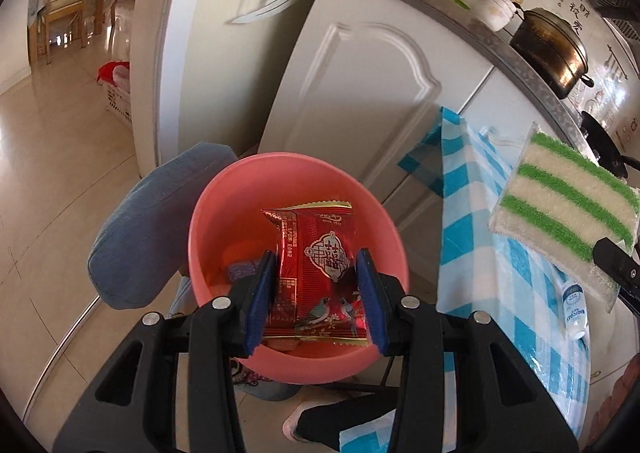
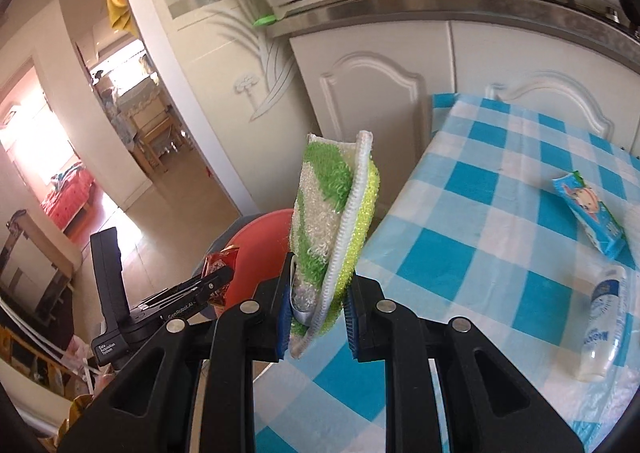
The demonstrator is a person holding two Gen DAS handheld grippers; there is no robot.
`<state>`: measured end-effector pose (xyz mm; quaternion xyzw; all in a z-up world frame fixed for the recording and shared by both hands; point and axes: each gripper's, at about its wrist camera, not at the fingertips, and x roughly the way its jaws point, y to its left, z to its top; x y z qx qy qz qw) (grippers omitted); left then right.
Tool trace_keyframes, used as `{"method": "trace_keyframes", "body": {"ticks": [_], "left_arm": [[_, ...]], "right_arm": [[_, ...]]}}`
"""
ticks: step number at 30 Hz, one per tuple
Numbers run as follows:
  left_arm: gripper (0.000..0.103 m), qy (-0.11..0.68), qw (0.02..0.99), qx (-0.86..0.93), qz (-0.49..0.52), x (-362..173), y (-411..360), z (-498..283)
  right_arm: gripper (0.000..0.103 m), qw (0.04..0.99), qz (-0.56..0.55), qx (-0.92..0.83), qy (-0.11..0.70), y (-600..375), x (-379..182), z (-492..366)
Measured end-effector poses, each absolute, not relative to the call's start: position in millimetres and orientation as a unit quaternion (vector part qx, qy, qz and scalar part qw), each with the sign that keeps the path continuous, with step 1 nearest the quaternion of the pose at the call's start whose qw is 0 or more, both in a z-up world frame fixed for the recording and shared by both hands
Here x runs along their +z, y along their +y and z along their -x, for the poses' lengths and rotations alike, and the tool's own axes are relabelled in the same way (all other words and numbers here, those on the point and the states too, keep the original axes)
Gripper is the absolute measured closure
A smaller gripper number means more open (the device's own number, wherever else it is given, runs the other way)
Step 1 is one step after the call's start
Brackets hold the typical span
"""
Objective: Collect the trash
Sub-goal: 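Carry the red packet and sponge cloth over the pink bucket, open both tools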
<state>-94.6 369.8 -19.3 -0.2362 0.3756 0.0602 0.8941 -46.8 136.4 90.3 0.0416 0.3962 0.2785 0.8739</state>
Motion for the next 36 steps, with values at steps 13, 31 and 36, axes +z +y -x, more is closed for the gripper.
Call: {"method": "trace_keyframes", "body": {"ticks": [13,31,36], "left_arm": [[0.060,0.397,0.879,0.081,0.251,-49.8,396.0,80.4],[0.058,0.411,0.876,0.082,0.238,-66.3,391.7,71.0],[0.021,0.403,0.883,0.082,0.228,-63.1,386.5,70.5]], "right_arm": [[0.080,0.835,0.017,0.303,0.459,211.5,41.6,13.7],[0.068,0.818,0.067,0.297,0.488,244.0,6.7,4.7],[0.039,0.824,0.031,0.294,0.483,230.8,8.9,5.4]]}}
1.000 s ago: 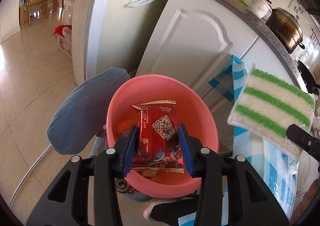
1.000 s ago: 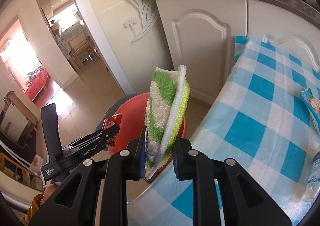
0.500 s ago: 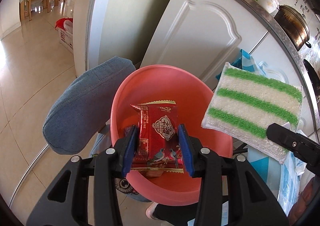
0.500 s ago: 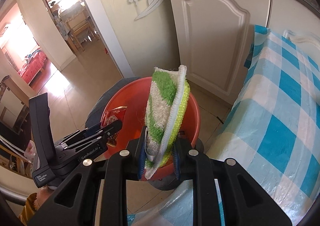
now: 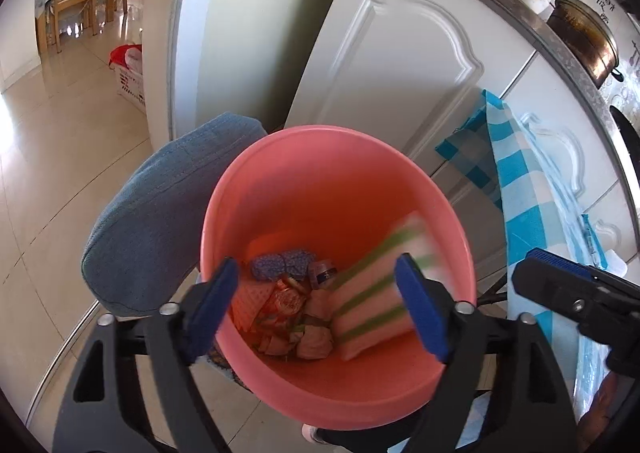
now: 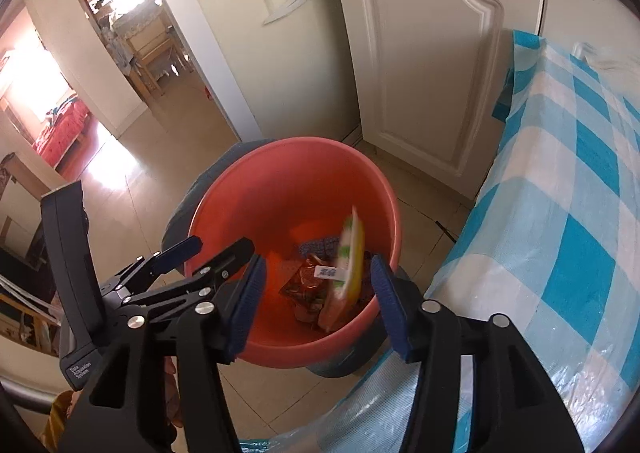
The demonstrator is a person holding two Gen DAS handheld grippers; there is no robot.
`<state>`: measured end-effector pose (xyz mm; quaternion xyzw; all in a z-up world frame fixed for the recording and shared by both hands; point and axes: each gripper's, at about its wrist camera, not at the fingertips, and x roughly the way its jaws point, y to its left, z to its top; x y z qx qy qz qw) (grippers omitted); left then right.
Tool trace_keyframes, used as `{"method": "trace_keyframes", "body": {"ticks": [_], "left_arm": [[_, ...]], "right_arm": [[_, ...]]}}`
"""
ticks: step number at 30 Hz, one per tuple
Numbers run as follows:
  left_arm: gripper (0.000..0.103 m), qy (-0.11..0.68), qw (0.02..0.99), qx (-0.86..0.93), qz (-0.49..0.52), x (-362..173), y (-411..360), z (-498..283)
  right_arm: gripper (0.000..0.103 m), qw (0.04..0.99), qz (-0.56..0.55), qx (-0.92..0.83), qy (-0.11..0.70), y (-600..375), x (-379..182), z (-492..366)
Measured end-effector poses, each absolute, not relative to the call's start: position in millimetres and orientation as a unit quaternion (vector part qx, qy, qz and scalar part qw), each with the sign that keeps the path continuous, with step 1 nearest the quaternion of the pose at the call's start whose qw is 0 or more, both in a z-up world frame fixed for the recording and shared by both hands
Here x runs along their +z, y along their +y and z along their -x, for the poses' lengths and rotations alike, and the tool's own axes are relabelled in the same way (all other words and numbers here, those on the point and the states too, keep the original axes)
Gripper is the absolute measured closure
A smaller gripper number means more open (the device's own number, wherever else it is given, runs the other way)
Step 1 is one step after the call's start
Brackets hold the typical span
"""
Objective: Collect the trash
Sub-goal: 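Carry the red packet and sponge cloth over the pink bucket, open both tools, then move both open tools back over the table toward the remaining items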
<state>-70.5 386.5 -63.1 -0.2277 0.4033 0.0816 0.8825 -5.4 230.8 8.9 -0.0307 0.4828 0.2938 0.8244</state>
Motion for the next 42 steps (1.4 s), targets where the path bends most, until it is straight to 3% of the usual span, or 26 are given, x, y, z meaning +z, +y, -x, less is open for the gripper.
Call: {"method": "trace_keyframes", "body": {"ticks": [3,8,19,42], "left_arm": [[0.017,0.399,0.886,0.077,0.225,-58.8,385.7,73.8],[0.009,0.395,0.882,0.099,0.237,-52.1,389.4,83.0],[0.008,0.421,0.869,0.136,0.224,-37.5,384.7,90.9],[0.007,0.411,0.899,0.127,0.089,20.1,295.8,89.0]], "right_arm": [[0.024,0.842,0.006,0.289,0.456,214.2,21.0,12.3],[0.014,0.862,-0.024,0.286,0.417,187.0,35.8,26.6],[0.014,0.883,-0.060,0.279,0.374,135.7,48.0,51.8],[0.011,0.892,-0.158,0.257,0.336,35.1,48.7,81.9]]}}
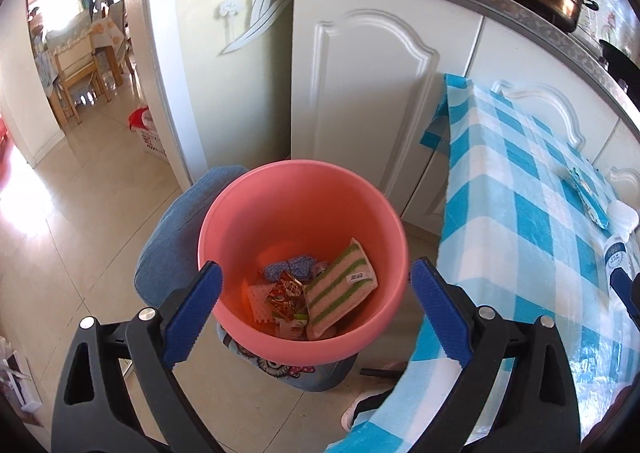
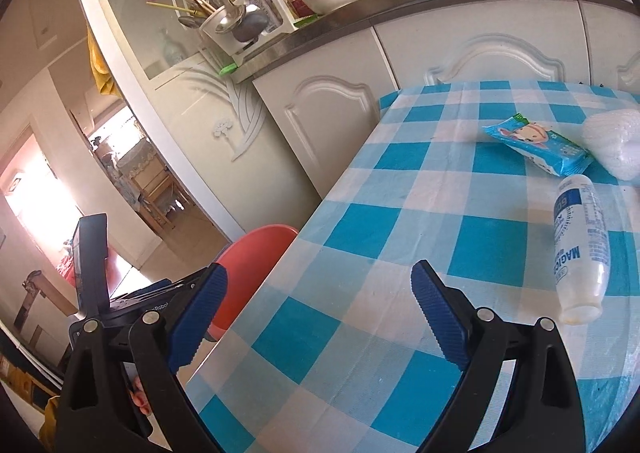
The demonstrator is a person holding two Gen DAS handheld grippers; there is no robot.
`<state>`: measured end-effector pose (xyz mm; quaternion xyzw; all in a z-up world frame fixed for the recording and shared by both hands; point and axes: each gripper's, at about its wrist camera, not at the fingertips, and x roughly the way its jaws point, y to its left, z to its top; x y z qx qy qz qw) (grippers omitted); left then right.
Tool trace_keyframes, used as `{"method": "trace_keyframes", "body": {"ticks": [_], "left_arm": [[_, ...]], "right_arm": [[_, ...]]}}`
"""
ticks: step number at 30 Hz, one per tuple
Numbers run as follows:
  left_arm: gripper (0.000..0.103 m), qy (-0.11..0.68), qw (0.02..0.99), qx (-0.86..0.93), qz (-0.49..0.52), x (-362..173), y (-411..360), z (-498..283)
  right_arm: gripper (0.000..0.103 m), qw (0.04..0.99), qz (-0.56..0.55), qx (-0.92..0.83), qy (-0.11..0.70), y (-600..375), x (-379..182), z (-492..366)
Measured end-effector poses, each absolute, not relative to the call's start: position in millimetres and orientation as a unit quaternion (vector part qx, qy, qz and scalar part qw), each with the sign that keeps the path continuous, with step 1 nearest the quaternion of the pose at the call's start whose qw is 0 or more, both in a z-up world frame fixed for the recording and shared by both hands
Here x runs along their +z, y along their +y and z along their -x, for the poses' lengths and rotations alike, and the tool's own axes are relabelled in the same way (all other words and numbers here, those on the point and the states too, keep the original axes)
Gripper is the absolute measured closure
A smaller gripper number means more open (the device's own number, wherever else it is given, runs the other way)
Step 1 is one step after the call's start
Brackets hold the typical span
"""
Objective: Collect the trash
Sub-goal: 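Move both open tools back over the table toward the remaining items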
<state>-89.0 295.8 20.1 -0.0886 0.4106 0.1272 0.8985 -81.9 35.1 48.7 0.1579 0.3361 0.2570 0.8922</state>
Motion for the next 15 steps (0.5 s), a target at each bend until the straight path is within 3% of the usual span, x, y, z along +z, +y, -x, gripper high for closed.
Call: {"method": "trace_keyframes", "body": {"ticks": [15], "left_arm": [[0.007,0.397,0.913,0.094,0.017,45.0,223.0,89.7]], "right_arm": [[0.011,0.906,-0.195,0.232,0.296,-28.2,62.9,97.0]]}}
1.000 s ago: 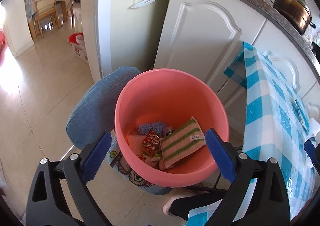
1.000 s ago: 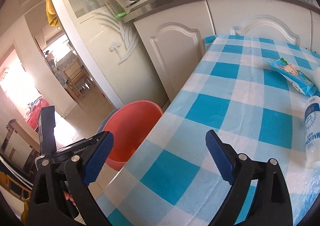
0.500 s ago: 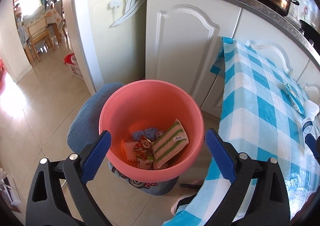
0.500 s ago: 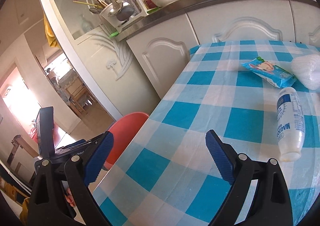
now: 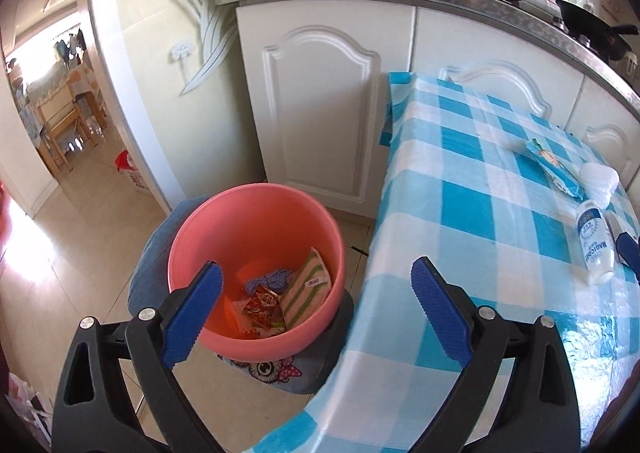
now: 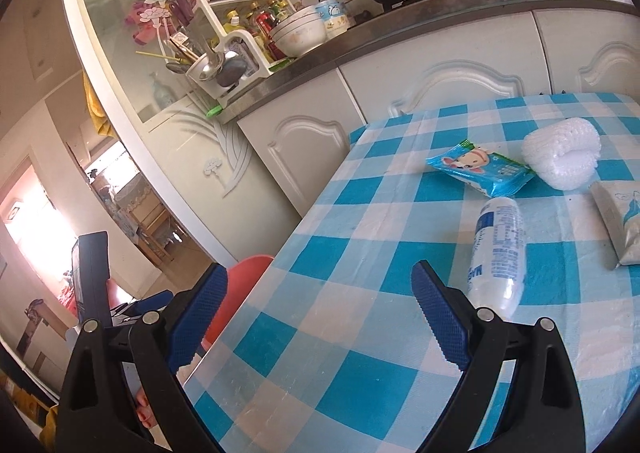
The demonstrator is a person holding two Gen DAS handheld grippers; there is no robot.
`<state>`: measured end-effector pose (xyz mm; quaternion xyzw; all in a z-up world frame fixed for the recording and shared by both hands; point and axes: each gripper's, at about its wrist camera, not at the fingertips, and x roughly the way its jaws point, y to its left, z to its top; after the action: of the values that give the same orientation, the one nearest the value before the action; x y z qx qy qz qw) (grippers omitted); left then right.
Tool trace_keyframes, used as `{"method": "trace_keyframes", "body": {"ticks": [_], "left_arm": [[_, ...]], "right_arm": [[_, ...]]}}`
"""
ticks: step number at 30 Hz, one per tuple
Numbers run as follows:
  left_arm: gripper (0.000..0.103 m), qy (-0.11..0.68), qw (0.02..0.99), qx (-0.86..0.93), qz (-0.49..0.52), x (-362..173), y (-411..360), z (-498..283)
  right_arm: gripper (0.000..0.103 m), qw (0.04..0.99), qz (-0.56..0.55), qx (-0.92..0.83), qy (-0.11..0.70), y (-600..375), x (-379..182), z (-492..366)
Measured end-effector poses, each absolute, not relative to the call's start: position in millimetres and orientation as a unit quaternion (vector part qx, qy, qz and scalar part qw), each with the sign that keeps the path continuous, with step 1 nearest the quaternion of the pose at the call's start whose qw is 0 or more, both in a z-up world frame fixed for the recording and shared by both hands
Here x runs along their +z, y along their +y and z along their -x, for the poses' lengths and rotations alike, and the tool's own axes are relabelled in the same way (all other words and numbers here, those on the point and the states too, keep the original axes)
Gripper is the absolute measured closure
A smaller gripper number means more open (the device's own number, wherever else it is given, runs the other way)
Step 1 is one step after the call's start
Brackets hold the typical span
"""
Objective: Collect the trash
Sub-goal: 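Move both open tools back over the table toward the remaining items, then grasp the white milk bottle with the left tool while the right grasps the white wipes pouch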
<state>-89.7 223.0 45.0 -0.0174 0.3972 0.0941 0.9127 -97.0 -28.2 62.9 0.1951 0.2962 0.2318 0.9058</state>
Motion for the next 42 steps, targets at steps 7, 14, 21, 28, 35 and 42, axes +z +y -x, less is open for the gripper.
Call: {"method": "trace_keyframes", "body": {"ticks": [7,14,21,28,35,42], "left_arm": [[0.007,0.391,0.918,0.065,0.005,55.6,192.6,93.7],[0.007,0.388,0.922,0.008,0.004,65.8,159.1,95.4],[0.007,0.391,0.919,-0.056,0.005,75.7,118.2,94.5],[0.007,0.400,0.909,-0.121,0.004,76.8,73.1,91.4],[0.007,0.411,0.898,-0.158,-0.016,62.2,29.6,84.6],[0.007,0.412,0.894,-0.166,-0.054,45.5,-11.2,71.7]], "right_arm": [[0.011,0.913,-0.217,0.205,0.278,-65.9,66.3,102.0],[0.011,0.920,-0.244,0.167,0.258,-113.5,68.4,104.3],[0.011,0.924,-0.275,0.113,0.239,-172.4,69.6,105.1],[0.011,0.927,-0.287,0.020,0.241,-243.3,59.9,106.3],[0.011,0.888,-0.349,-0.049,0.295,-319.5,27.5,103.7],[0.011,0.875,-0.338,-0.020,0.345,-319.6,10.7,87.3]]}}
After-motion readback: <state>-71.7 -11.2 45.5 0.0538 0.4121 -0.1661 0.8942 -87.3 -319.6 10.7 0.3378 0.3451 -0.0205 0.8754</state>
